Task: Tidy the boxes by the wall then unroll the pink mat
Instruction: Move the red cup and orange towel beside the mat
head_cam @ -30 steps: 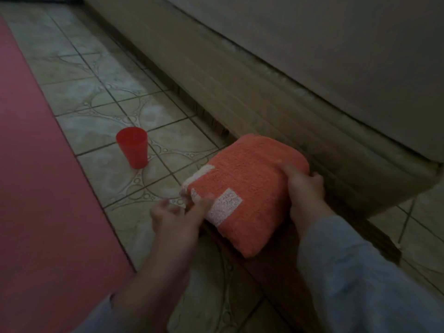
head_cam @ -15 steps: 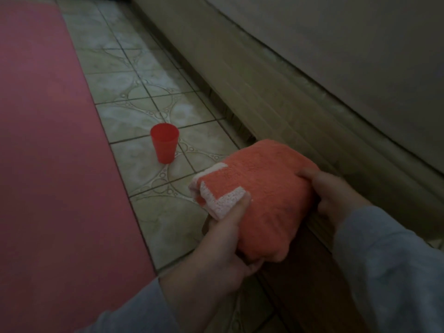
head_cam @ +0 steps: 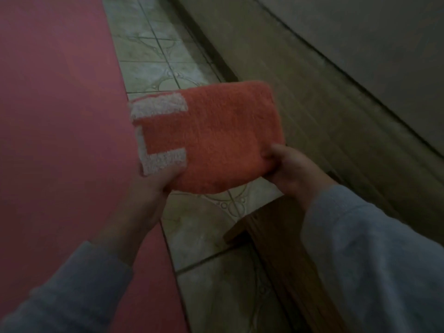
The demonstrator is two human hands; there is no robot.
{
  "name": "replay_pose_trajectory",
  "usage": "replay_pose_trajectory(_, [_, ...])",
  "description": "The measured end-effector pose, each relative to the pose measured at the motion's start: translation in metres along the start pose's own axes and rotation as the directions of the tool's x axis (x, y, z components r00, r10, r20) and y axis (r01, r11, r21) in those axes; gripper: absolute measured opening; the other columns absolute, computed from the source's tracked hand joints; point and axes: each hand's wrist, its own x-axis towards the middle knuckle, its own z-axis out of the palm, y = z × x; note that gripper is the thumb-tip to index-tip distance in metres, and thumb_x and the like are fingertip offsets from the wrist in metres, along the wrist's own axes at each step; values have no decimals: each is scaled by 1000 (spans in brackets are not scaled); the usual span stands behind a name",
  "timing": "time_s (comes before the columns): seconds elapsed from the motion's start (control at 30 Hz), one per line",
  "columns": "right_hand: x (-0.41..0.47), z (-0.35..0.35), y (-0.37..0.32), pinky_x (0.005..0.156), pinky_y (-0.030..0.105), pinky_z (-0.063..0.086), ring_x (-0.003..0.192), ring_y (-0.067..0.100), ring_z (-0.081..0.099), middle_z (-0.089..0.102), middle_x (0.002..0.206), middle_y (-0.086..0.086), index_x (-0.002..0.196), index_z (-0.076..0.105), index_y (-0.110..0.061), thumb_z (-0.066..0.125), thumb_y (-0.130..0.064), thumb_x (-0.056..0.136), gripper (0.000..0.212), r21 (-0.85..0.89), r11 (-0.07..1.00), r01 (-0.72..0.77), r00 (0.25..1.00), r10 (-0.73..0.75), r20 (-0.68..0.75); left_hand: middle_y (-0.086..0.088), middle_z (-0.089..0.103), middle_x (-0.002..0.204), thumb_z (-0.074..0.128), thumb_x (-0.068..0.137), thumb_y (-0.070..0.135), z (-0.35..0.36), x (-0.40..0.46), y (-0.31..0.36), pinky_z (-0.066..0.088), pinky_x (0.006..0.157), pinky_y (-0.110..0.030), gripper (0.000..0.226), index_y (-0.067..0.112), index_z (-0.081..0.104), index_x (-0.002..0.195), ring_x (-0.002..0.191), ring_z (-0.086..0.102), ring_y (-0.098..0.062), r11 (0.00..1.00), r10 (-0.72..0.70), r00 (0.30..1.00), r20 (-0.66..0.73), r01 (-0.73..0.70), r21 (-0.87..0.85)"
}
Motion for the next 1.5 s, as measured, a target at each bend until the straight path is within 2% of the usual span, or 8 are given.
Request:
replay_pose_trajectory(0.2, [29,0,26,60,26,49,80,22,60,63,99,9,119,54,-11,56,12,73,52,-490,869,-73,997,82,-2,2,73,104,72,66,5,-64,13,-50,54,80,-30,43,26,72,104,96,69,-17,980,-34,999,17,30,196])
replay_pose_trajectory(0.57, [50,18,67,74,32,42,113,33,56,56,127,18,124,55,-1,48,-12,94,33,-993,-99,-56,993,94,-65,5,70,114,82,59,16,-94,18,-78,54,85,-23,66,26,58,120,104,66,-9,846,-133,990,-42,135,515])
replay_pose_trajectory(0.7, [51,20,72,85,32,44,115,31,55,56,128,15,126,54,-7,48,-20,93,36,-992,18,-127,983,-128,-128,17,73,90,79,61,6,-78,24,-81,50,68,-8,64,26,50,115,80,65,7,807,-75,995,-63,97,582])
replay_pose_trajectory(0.87, [41,31,74,99,39,44,119,32,52,52,133,17,129,52,-8,53,-27,88,45,-986,-165,23,998,63,13,1,53,117,72,79,25,-72,38,-77,42,62,-9,68,13,33,134,84,52,6,772,-67,970,-233,198,604])
replay_pose_trajectory(1.1, [22,51,81,107,53,33,136,40,27,25,151,15,146,29,-17,49,-25,91,60,-969,-236,77,997,-10,82,-8,41,142,75,76,28,-50,41,-83,33,91,-25,98,12,8,146,114,44,-13,677,32,955,-294,195,709])
replay_pose_trajectory(1.23, [18,57,84,111,56,24,141,46,12,10,156,18,150,17,-13,53,-20,92,69,-974,-217,67,990,136,38,-15,6,154,82,51,54,-51,30,-80,23,108,-35,120,42,7,144,139,19,-30,299,110,985,-134,96,949])
replay_pose_trajectory(1.33, [14,52,71,107,47,35,135,35,33,33,149,14,141,40,-14,53,-24,91,52,-993,-112,46,996,-69,54,-7,-21,155,83,34,64,-59,27,-80,13,114,-47,126,55,13,140,144,-3,-33,55,85,993,79,-84,995])
replay_pose_trajectory(1.5, [-13,8,46,113,51,12,144,27,13,30,153,7,138,42,-16,52,-34,86,57,-989,-59,138,859,-489,149,-10,-23,155,83,38,63,-50,33,-91,6,118,-39,119,40,31,143,145,-10,-32,43,7,997,77,-77,996])
